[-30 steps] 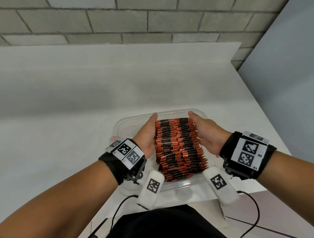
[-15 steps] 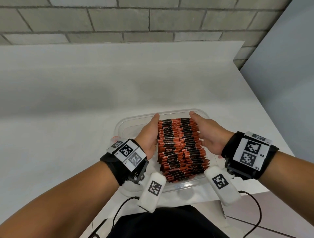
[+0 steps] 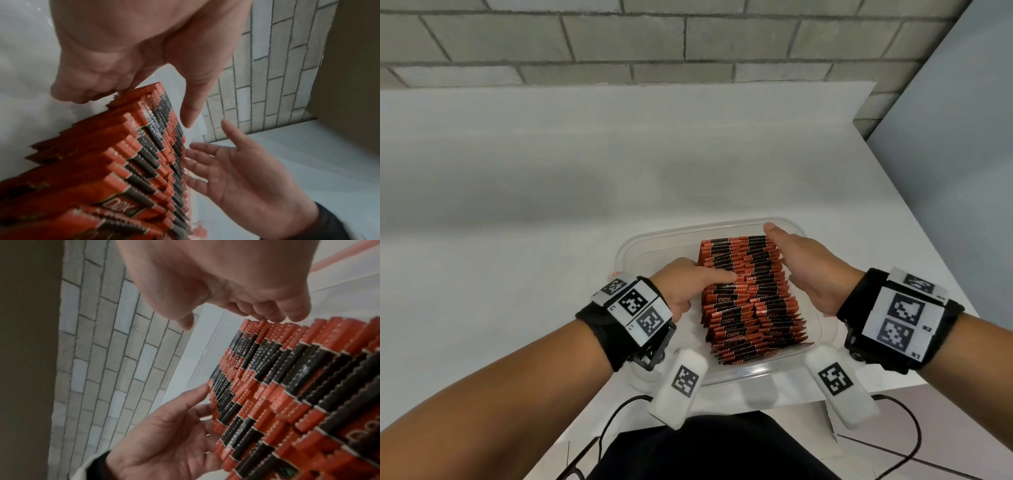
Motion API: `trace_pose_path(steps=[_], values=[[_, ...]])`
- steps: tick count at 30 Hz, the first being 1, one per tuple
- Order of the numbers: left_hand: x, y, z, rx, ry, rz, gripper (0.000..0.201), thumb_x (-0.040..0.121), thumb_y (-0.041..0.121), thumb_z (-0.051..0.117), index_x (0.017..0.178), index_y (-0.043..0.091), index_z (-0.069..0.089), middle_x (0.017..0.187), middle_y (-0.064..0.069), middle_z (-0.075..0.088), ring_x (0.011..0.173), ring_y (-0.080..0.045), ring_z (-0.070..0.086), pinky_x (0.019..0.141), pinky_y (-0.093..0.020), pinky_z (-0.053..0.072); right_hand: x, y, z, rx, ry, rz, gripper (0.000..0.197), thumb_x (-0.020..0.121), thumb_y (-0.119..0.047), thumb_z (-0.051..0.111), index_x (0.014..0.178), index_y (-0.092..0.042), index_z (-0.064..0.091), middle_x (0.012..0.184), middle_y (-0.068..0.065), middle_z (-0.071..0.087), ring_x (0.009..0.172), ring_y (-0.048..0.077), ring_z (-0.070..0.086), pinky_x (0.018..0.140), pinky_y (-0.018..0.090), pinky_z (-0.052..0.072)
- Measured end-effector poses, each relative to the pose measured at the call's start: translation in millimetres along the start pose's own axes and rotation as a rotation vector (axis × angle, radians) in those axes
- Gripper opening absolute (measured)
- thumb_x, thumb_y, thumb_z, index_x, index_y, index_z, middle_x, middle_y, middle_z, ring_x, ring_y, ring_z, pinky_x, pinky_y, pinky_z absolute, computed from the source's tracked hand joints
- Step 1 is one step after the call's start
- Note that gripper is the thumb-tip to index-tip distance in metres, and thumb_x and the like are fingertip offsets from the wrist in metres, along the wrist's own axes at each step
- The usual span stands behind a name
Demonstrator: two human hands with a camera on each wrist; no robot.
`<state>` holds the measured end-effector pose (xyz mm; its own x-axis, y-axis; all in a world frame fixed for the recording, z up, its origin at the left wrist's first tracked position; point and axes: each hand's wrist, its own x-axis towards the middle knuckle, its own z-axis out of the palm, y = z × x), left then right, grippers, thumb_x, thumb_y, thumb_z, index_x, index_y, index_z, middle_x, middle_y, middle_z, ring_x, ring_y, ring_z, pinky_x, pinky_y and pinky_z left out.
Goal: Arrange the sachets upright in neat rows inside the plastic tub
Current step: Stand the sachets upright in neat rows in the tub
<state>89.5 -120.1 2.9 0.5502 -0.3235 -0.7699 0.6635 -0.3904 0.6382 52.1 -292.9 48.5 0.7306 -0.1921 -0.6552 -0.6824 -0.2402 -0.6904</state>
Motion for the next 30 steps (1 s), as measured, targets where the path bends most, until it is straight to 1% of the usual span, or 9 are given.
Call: trace_pose_path(steps=[4,6,9,11,14,17,22,25,30], values=[[-0.6,-0.1,2.7,0.014,0.003,0.002,0.028,0.079,0.026,0.076,0.101,0.010,0.069,0.106,-0.008,0.072,0.110,-0.028,0.062,0.100,-0.037,0.040,-5.8,7.2,2.3,-0.097,0.023,-0.155,0.060,0.095,-0.058,0.032,0.136,-0.017,0.045,0.123,-0.015,0.051,0.105,0.003,0.049,0.088,0.020,0.032],[-0.6,1.2,4.5,0.013,0.026,-0.018,0.046,0.071,0.036,0.075,0.106,0.008,0.067,0.105,-0.008,0.072,0.104,-0.026,0.057,0.097,-0.037,0.036,-8.5,8.1,6.6,-0.119,0.015,-0.205,0.076,0.088,-0.068,0.033,0.144,-0.017,0.037,0.141,-0.014,0.042,0.125,0.007,0.042,0.102,0.023,0.028],[10.8,-1.9,3.0,0.016,0.050,-0.043,0.067,0.062,0.046,0.071,0.115,0.006,0.063,0.106,-0.006,0.067,0.103,-0.023,0.054,0.101,-0.038,0.037,-5.8,11.6,7.0,-0.117,-0.057,-0.221,0.081,0.075,-0.083,0.032,0.132,-0.029,0.052,0.137,-0.016,0.051,0.124,0.004,0.047,0.107,0.026,0.032],[14.5,-2.2,2.2,0.003,0.063,-0.052,0.057,0.067,0.042,0.069,0.110,0.005,0.062,0.110,-0.007,0.066,0.104,-0.024,0.058,0.104,-0.044,0.040,-8.8,10.6,5.3,-0.081,-0.094,-0.196,0.055,0.089,-0.067,0.031,0.121,-0.032,0.058,0.119,-0.017,0.061,0.108,-0.001,0.055,0.095,0.019,0.037],[11.6,-0.5,2.1,-0.016,0.074,-0.059,0.057,0.070,0.038,0.068,0.113,0.002,0.062,0.117,-0.011,0.065,0.098,-0.024,0.054,0.105,-0.047,0.039,-6.1,12.4,1.0,-0.095,-0.076,-0.190,0.059,0.090,-0.065,0.030,0.127,-0.028,0.057,0.130,-0.009,0.058,0.120,0.008,0.052,0.107,0.031,0.034],[9.2,0.2,3.2,-0.031,0.071,-0.054,0.046,0.087,0.032,0.064,0.122,0.002,0.058,0.124,-0.017,0.062,0.110,-0.026,0.058,0.103,-0.043,0.044,-8.8,9.0,3.1,-0.090,-0.088,-0.184,0.051,0.092,-0.062,0.031,0.118,-0.029,0.060,0.123,-0.009,0.062,0.113,0.007,0.056,0.101,0.027,0.037],[13.2,-0.4,3.0,-0.052,0.073,-0.055,0.043,0.081,0.031,0.064,0.114,0.004,0.060,0.098,-0.009,0.057,0.091,-0.022,0.048,0.097,-0.036,0.042,-10.1,11.0,6.5,-0.104,-0.088,-0.259,0.057,0.091,-0.062,0.030,0.122,-0.025,0.060,0.111,-0.016,0.062,0.104,0.000,0.056,0.098,0.024,0.036],[15.3,-2.0,1.6,-0.037,0.064,-0.066,0.055,0.077,0.034,0.066,0.120,0.002,0.058,0.106,-0.007,0.062,0.097,-0.023,0.057,0.103,-0.041,0.041,-8.1,14.9,7.1,-0.138,-0.106,-0.265,0.077,0.078,-0.080,0.032,0.129,-0.029,0.056,0.132,-0.009,0.058,0.125,0.010,0.050,0.109,0.035,0.033],[10.7,-0.4,1.3,-0.059,0.067,-0.045,0.026,0.093,0.029,0.058,0.109,0.009,0.059,0.106,-0.009,0.065,0.102,-0.022,0.058,0.086,-0.029,0.043,-3.2,11.9,2.7,-0.174,-0.051,-0.294,0.094,0.069,-0.089,0.028,0.140,-0.029,0.045,0.147,-0.007,0.043,0.136,0.013,0.038,0.115,0.040,0.026]])
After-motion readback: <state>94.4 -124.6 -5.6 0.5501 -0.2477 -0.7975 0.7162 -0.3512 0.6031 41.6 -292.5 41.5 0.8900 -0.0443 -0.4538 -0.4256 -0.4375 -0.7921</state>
